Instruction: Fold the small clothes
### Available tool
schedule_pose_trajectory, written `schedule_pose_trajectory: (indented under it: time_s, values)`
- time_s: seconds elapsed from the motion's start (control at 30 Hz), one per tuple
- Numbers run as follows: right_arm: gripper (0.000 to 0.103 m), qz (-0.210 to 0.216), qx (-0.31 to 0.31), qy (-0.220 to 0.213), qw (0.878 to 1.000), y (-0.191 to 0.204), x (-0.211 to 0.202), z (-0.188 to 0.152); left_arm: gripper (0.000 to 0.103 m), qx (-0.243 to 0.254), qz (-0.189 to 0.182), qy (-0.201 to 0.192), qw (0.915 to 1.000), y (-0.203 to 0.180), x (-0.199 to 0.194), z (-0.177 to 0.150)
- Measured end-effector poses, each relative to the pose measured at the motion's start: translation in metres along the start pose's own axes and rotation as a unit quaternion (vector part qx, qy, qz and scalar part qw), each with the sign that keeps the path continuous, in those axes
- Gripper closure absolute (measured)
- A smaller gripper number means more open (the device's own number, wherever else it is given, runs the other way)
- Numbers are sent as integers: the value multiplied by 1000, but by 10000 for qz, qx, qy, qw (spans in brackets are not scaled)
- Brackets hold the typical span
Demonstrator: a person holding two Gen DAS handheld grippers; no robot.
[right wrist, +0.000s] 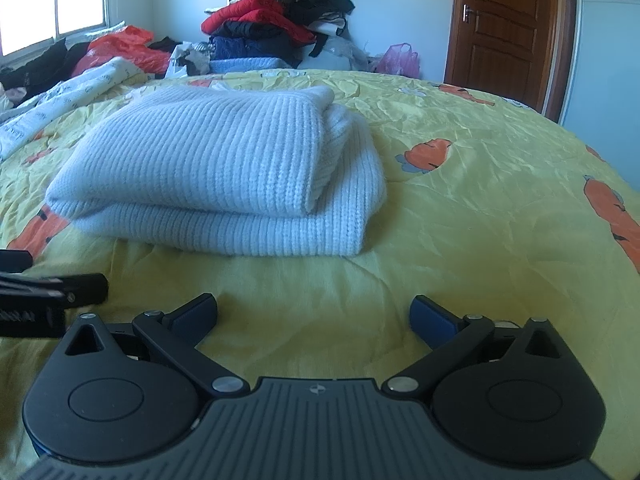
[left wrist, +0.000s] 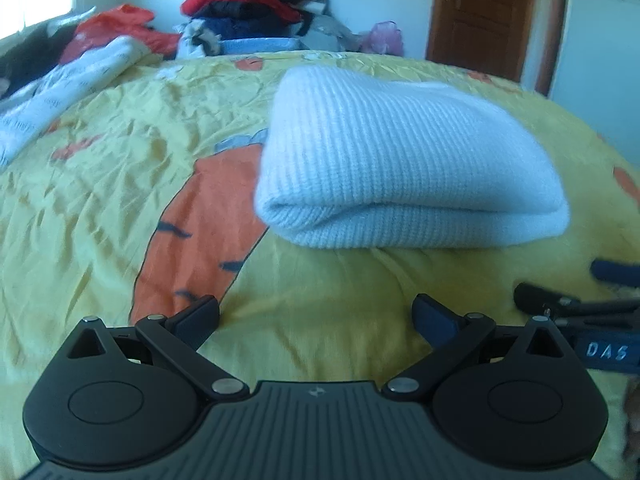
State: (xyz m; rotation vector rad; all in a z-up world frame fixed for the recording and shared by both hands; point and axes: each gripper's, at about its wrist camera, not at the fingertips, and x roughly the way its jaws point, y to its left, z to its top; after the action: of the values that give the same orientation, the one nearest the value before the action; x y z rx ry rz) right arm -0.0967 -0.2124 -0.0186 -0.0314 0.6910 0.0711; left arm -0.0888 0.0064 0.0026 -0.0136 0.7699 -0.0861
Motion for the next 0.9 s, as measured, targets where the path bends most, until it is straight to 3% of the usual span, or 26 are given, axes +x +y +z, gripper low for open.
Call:
schedule_pose_trajectory:
  time_s: [0.1,0.27,0.37,0.53,0.9]
  values:
    - [0,31,122,102,9999,0,-11,2,0,-220,-47,-100,9997,3,-18,-3]
    - [0,203,192,55,9996,4,-29,6,0,-217,195,-349,9990,1,-46,2]
    - [0,249,95,-6,9996,9,-35,8,0,-347,88,-394,9986,4,-55,7]
    - [0,293,103,22,9995,9,-36,9,0,-392,-6,-291,9988,5,-52,7]
    - [0,361,437,221,9981,-1,-27,6,1,-288,76,-540,9981,3,-60,-1]
